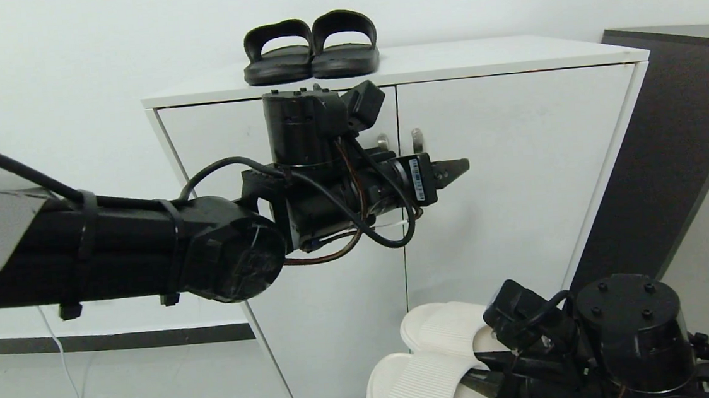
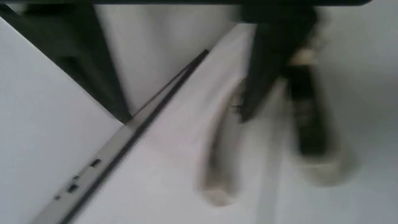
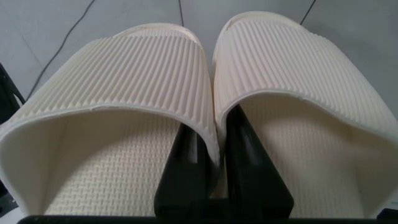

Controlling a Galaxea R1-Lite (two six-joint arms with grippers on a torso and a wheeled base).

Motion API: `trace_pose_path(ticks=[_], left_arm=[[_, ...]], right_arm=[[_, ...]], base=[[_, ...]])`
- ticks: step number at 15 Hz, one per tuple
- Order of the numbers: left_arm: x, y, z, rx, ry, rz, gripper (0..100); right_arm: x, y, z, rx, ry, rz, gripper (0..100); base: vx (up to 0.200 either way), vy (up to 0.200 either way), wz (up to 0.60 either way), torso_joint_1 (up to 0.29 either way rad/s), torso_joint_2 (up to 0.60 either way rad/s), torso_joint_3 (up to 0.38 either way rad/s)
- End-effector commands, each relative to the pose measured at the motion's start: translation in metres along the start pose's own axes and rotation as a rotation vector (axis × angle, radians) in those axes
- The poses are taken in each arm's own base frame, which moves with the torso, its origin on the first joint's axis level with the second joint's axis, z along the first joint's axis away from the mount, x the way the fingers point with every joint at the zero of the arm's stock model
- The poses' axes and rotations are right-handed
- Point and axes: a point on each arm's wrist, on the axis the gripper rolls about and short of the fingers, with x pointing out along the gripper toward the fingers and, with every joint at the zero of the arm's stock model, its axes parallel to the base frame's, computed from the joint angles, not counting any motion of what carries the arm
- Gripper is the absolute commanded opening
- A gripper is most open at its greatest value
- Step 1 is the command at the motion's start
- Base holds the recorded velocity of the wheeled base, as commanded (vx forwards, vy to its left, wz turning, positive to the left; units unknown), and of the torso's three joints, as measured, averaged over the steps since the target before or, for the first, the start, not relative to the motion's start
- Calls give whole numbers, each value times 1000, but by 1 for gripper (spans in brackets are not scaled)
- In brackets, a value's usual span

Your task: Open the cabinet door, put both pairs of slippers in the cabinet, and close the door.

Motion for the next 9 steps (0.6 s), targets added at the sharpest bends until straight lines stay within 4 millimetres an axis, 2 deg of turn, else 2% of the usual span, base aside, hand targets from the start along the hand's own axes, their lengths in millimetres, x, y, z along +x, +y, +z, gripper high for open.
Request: trace_pose_path(ticks=[1,4,9], left_arm=[[1,0,-2,-3,4,-4,0],[-15,-7,-4,4,-4,0,0],[-46,-26,-10,11,2,-41,0]], right_arm=[[-1,2,0,-1,-2,6,0],[-5,5,-4,-9,-6,39,0],[-22,12,-20,-77,-25,218,0]], base=[[0,0,0,0,0,0],[0,0,0,0,0,0],[0,0,0,0,0,0]])
